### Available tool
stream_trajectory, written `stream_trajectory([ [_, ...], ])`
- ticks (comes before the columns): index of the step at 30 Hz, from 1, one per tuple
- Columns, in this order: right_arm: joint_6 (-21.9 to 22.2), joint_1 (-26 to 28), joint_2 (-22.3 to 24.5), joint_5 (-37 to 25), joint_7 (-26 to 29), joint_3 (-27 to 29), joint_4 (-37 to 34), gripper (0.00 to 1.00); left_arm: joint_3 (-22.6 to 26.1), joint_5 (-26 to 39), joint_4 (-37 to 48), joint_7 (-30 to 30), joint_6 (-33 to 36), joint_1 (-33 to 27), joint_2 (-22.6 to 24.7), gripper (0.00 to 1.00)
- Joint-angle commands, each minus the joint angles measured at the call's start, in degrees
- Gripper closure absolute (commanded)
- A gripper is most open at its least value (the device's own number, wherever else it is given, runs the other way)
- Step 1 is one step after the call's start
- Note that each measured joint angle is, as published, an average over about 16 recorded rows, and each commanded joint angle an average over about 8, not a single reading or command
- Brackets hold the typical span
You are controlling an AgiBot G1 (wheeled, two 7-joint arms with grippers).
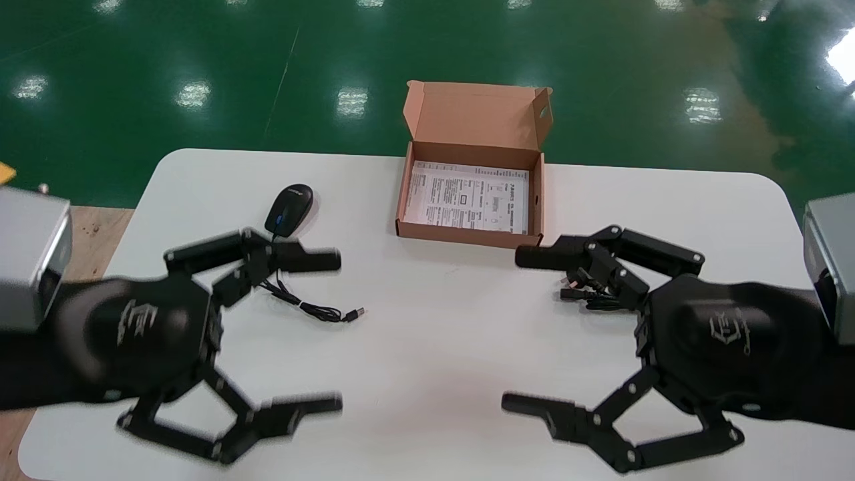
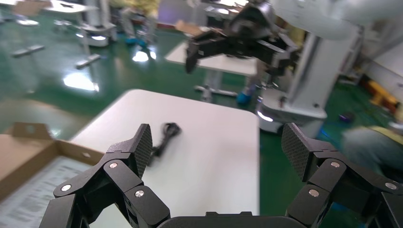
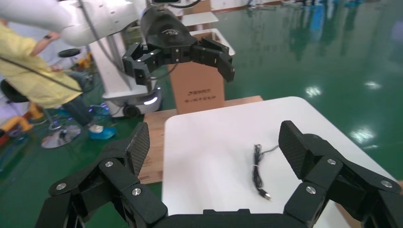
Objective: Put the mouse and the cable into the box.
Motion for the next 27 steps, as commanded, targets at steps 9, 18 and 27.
stream_trajectory([
  [9,-3.2,9.8,-1.7,-16.5,-13.2,-4.9,-11.2,0.0,13.7,20.2,9.1,2.6,2.3,-16.8,5.8,0.0],
  [18,-4.1,19.5,-4.1,-30.1,-30.3,-12.9,-29.6,0.0,26.8,36.8,33.4,18.3,1.2,-29.6,19.9,0.0],
  [27,-2.2,25.5,-8.0,-37.4,-41.5,-17.9,-46.2,0.0,31.2,44.4,55.7,35.3,-5.1,-35.4,30.3,0.0],
])
